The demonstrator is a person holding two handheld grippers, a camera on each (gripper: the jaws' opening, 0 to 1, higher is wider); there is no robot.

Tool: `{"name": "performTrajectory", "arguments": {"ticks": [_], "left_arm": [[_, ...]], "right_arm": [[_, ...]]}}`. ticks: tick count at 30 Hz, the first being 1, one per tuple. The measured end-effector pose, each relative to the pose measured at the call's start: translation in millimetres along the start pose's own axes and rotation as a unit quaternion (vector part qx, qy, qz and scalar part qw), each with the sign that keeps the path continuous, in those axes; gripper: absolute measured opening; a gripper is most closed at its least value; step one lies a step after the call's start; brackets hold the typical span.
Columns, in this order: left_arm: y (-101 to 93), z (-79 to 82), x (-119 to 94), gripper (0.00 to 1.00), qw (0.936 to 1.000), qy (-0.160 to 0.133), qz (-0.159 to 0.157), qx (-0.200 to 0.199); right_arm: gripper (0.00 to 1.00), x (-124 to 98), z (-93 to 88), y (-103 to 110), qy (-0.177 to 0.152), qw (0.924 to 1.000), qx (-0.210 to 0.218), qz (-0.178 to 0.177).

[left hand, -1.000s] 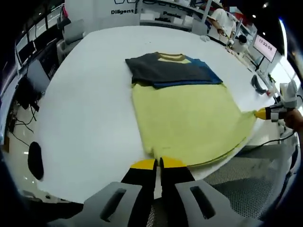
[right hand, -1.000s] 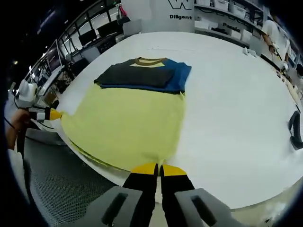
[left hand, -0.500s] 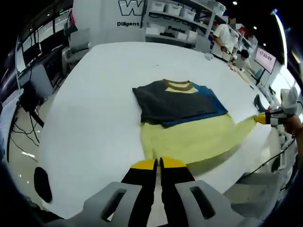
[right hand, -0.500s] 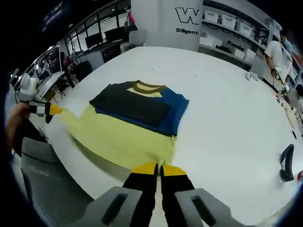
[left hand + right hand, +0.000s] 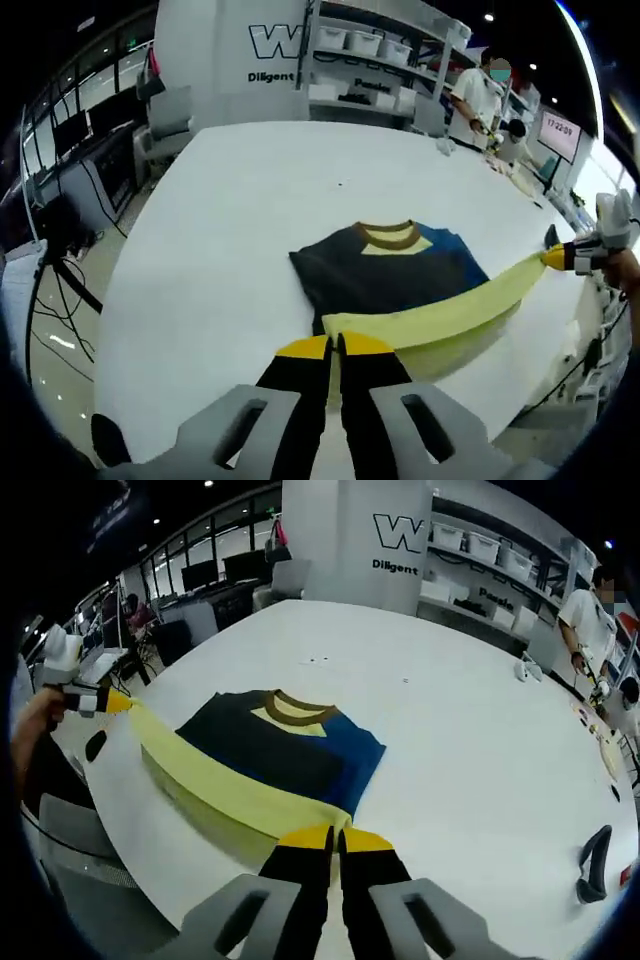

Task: Fold the garment on the visible template until the final outline fits inside the template.

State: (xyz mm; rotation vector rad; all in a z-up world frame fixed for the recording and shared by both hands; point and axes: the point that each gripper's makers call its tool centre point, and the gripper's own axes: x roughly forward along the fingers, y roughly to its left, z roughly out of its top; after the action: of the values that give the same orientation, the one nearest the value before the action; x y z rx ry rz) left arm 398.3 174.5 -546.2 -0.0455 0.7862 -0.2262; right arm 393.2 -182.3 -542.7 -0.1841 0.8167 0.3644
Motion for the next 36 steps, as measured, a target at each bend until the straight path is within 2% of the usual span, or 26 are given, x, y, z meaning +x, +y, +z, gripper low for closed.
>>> {"name": "performTrajectory", "arguments": {"ticks": [5, 9, 13, 21, 30, 33, 36], "left_arm": [[3.6, 23.4, 13.9, 0.05, 0.9997, -0.020, 0.008, -0.008], [7.6, 37.7, 25.5, 0.05, 0.9994, -0.029, 0.009, -0.019], [11.4, 47.5, 34.4, 0.05, 0.9991, -0.034, 0.010, -0.024], [24.8, 68.8, 68.7, 0.05, 0.9986, -0.035, 0.024, -0.032], [30.7, 77.5, 106.3, 0.05, 0.9988, -0.022, 0.027, -0.034], [35.6, 80.5, 124.2, 0.05, 0.9990, -0.014, 0.028, -0.032], [37.5, 79.7, 131.8, 0.05, 0.9991, -0.007, 0.027, -0.033]], "right_arm": [[0.00, 12.7, 26.3, -11.9, -0.018, 0.9997, 0.014, -0.003], [0.00, 24.6, 43.2, -18.1, -0.021, 0.9997, 0.010, -0.007], [0.00, 35.9, 53.9, -23.2, -0.021, 0.9997, 0.005, -0.008], [0.00, 65.5, 73.2, -33.2, -0.017, 0.9997, 0.013, -0.008], [0.00, 96.8, 80.3, -42.2, -0.001, 0.9993, 0.035, -0.011], [0.00, 117.0, 79.4, -49.6, 0.017, 0.9991, 0.036, -0.014], [0.00, 127.7, 77.5, -55.3, 0.028, 0.9986, 0.040, -0.018]]}}
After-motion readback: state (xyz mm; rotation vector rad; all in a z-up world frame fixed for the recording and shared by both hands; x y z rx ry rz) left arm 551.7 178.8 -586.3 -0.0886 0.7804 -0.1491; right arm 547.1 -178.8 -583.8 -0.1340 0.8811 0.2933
